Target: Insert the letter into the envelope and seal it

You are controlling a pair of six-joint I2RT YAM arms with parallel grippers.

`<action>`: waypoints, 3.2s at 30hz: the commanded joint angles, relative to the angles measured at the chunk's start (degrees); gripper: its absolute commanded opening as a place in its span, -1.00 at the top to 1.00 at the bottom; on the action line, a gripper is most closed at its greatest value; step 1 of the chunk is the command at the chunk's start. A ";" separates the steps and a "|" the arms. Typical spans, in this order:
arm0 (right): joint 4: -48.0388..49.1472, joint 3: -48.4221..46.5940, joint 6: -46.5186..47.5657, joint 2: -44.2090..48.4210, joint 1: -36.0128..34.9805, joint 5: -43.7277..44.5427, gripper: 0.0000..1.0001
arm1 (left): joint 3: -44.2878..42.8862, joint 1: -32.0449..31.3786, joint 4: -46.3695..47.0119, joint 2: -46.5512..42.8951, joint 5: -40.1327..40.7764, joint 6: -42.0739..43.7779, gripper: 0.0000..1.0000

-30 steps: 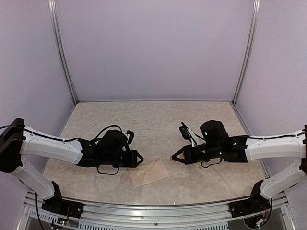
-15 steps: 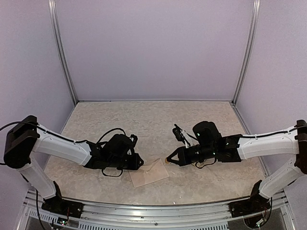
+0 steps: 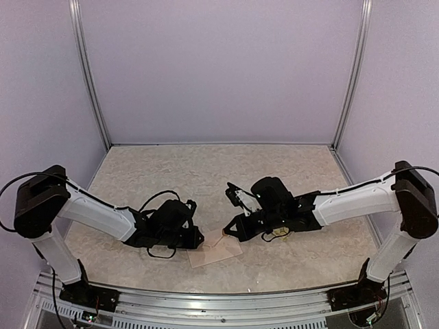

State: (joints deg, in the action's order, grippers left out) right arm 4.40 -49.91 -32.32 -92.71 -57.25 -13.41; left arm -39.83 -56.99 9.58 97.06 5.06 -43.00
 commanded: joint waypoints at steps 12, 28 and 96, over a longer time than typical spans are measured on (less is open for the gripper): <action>2.64 -6.56 10.00 -11.49 -2.45 1.64 1.00 | 1.52 -1.15 -0.62 2.83 1.44 -0.21 0.71; 1.59 -8.31 14.46 -14.99 -3.59 2.21 1.00 | 1.16 -1.86 -0.80 2.96 1.60 -0.58 0.74; 12.01 1.44 -0.53 -6.75 -5.15 -0.38 0.82 | 1.15 -3.18 -2.15 0.72 2.28 -1.26 0.82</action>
State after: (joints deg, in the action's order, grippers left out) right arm 18.28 -45.63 -29.67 -99.20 -61.78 -19.16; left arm -39.77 -59.27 12.34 98.52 7.42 -43.68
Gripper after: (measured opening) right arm 0.153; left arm 0.088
